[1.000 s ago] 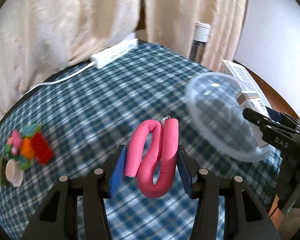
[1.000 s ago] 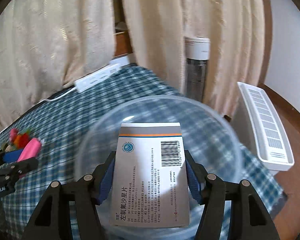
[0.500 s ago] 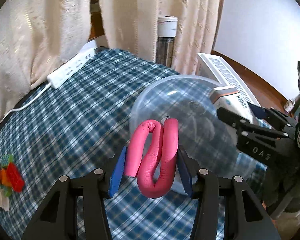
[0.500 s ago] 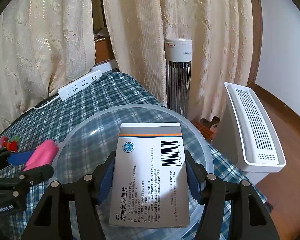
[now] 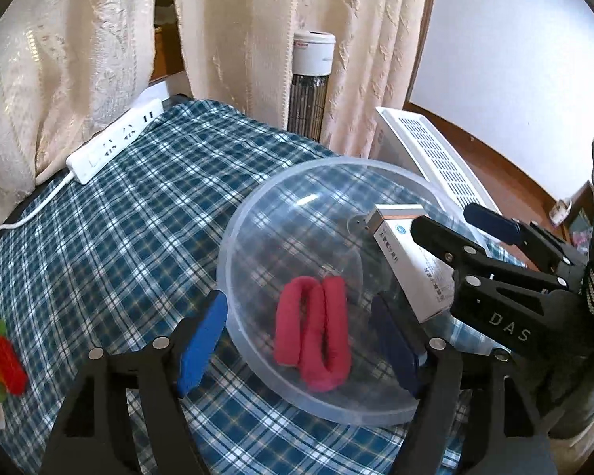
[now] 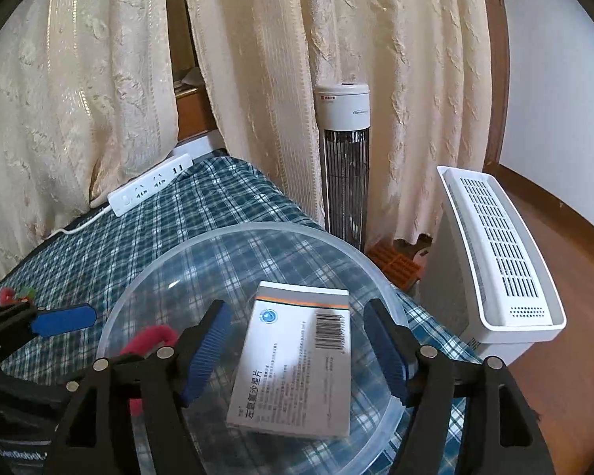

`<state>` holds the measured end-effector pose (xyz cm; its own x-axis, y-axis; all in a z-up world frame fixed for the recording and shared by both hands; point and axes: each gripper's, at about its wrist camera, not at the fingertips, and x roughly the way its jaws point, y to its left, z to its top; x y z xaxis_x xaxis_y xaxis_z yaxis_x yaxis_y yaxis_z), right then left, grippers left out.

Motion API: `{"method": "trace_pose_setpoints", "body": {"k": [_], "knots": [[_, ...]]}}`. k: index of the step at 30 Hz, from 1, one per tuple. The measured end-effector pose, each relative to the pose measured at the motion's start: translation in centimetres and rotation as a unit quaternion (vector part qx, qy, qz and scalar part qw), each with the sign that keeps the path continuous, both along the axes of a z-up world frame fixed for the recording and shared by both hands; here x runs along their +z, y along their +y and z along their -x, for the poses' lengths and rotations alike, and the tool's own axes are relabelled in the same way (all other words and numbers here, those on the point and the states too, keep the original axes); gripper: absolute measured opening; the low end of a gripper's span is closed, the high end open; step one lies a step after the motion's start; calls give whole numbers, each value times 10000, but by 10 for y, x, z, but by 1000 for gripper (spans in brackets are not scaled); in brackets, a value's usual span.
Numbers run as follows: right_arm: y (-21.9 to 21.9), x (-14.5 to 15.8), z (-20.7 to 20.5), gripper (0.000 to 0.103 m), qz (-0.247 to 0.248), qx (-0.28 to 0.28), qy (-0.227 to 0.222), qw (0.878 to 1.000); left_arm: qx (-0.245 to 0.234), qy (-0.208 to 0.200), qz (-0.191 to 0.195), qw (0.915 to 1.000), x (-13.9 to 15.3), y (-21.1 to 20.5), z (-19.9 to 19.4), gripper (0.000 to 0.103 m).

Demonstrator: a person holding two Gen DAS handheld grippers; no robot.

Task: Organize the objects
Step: 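Carry both items to the clear bowl and release them inside, then return to the toys and grasp the white cup with the left gripper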

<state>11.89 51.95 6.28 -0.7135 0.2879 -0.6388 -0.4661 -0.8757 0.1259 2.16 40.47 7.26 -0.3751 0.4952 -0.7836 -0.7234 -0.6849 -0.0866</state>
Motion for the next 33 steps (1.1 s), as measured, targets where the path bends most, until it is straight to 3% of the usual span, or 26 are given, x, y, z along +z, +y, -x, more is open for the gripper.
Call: {"method": "trace_pose_setpoints", "body": {"k": [10,18,33], "knots": [[-7,7,-4,82,-107,-36,139,9998,317,70,-39,9995,5,-20,5,77],[-13,13,-6,83,-100,-65,227,9997,522,107,-73,9986,8,-40,6,77],[-59,22,7,84,-109,386,336,9986,1289,219,-62,9914,10,-109,21,77]]}}
